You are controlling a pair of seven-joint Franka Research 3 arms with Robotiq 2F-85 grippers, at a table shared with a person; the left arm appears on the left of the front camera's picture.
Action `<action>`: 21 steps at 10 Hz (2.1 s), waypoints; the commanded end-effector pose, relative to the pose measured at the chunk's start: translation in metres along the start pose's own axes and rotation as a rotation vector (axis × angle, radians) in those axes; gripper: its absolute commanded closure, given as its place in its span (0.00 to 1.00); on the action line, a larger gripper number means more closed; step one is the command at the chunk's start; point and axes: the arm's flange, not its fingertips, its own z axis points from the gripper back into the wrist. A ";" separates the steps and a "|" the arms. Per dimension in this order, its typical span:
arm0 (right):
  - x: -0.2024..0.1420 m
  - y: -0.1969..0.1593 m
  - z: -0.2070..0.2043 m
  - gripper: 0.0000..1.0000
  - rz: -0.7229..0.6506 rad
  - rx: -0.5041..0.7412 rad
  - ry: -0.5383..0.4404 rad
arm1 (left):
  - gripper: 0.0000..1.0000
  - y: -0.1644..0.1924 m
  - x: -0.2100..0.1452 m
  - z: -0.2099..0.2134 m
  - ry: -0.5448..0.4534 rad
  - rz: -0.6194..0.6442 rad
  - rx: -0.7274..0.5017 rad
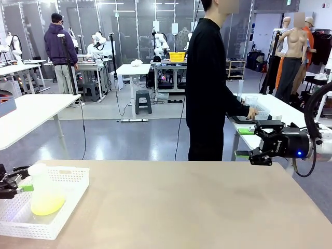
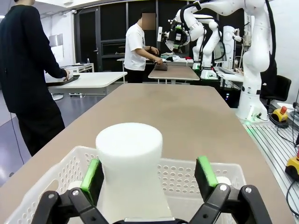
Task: Prepare the solutions needed for the experiment.
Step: When the human places the Big flask in the center of the table, pick up the Big flask and place it in the left Organizing basket.
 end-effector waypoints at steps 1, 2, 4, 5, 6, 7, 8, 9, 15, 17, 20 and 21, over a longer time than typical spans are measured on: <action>0.000 0.001 0.000 0.18 0.003 0.001 0.002 | 0.00 -0.016 0.003 0.002 0.018 -0.029 0.005; 0.000 0.001 0.000 0.18 0.003 0.001 0.002 | 0.00 -0.021 0.004 0.006 0.028 -0.024 0.008; 0.000 0.001 0.000 0.18 0.003 0.001 0.002 | 0.00 -0.033 0.010 0.013 0.039 -0.026 0.035; 0.000 0.001 0.000 0.18 0.003 0.001 0.002 | 0.00 -0.037 0.011 0.016 0.044 -0.029 0.041; 0.000 0.001 0.000 0.18 0.003 0.001 0.002 | 0.00 -0.041 0.012 0.019 0.047 -0.031 0.049; 0.000 0.001 0.000 0.18 0.003 0.001 0.002 | 0.00 -0.046 0.012 0.021 0.048 -0.025 0.067; 0.000 0.001 0.000 0.18 0.003 0.001 0.002 | 0.00 -0.028 0.011 0.019 0.019 0.002 0.040; 0.000 0.001 0.000 0.18 0.003 0.001 0.002 | 0.00 -0.028 0.011 0.019 0.019 0.002 0.040; 0.000 0.001 0.000 0.18 0.003 0.001 0.002 | 0.00 -0.023 0.005 0.039 0.048 0.004 0.125; 0.000 0.001 0.000 0.18 0.003 0.001 0.002 | 0.00 -0.018 0.003 0.053 0.044 -0.015 0.189; 0.000 0.001 0.000 0.18 0.003 0.001 0.002 | 0.00 -0.020 0.005 0.057 0.040 0.004 0.178; 0.000 0.001 0.000 0.18 0.003 0.001 0.002 | 0.00 -0.020 0.005 0.057 0.040 0.004 0.178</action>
